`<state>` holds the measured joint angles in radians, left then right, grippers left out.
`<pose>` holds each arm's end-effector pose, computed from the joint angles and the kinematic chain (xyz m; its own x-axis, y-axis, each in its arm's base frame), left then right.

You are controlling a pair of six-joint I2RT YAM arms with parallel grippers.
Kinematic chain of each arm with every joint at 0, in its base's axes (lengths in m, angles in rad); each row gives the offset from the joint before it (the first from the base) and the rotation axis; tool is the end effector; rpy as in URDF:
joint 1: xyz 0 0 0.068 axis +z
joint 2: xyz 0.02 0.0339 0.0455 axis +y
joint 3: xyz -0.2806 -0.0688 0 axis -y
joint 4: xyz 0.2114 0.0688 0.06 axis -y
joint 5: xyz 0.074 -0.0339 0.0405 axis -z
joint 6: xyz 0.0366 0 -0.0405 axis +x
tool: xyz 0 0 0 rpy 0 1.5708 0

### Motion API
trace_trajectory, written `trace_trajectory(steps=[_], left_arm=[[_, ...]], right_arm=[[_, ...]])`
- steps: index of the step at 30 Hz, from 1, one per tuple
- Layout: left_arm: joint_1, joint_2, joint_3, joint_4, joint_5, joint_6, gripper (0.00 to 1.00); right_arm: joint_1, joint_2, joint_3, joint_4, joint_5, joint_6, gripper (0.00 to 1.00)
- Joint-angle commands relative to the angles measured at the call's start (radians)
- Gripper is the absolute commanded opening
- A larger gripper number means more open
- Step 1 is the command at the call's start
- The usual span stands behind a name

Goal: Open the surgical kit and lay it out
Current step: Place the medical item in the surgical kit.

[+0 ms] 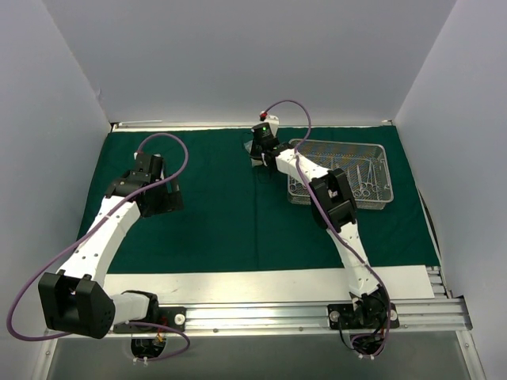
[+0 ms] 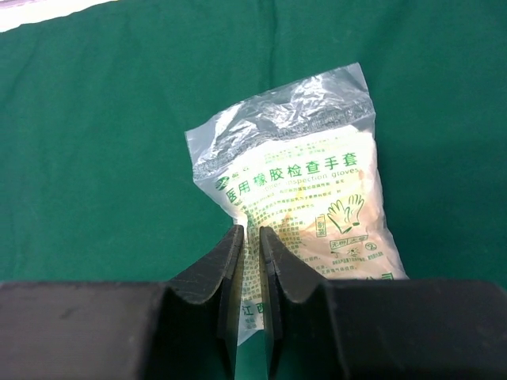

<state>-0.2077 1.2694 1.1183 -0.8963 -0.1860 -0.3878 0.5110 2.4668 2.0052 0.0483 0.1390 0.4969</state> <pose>0.2066 -0.0366 0.3137 -0.8270 -0.2055 -0.5233 -0.2166 0.9754 -0.0407 0.4875 0.2675 0.2041 -0.4861 0.2687 -0.8316 -0.1615 0.9076 0.3876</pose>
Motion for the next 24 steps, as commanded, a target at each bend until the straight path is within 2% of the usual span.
trace_trajectory(steps=[1,19,24], left_arm=[[0.002,-0.030,0.000,-0.001,0.000,-0.013,0.94],[0.001,-0.036,-0.018,0.007,0.000,-0.028,0.94],[0.001,-0.036,-0.021,0.010,-0.004,-0.031,0.94]], right_arm=[[-0.005,-0.022,0.069,0.015,-0.021,0.008,0.11],[-0.009,0.032,0.012,0.033,-0.026,0.078,0.11],[-0.019,0.031,0.003,0.038,-0.044,0.095,0.15]])
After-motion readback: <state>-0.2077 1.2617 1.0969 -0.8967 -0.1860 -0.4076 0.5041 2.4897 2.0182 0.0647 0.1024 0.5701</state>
